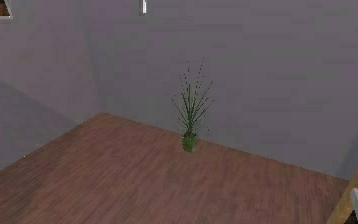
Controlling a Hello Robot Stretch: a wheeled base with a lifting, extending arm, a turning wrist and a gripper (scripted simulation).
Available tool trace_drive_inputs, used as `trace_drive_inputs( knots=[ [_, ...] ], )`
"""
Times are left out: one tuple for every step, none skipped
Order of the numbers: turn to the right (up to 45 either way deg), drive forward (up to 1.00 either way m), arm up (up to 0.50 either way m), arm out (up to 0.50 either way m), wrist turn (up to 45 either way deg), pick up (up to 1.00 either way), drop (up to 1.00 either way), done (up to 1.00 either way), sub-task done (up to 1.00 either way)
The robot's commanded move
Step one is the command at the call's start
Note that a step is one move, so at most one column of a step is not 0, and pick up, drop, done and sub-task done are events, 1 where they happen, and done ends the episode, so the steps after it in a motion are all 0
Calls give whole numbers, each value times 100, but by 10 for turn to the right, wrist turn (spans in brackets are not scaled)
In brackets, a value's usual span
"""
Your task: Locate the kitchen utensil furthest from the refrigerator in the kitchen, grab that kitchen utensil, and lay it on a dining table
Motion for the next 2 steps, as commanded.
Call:
trace_drive_inputs(
  knots=[
    [0,0,50,0,0,0,0,0,0],
    [0,0,38,0,0,0,0,0,0]
  ],
)
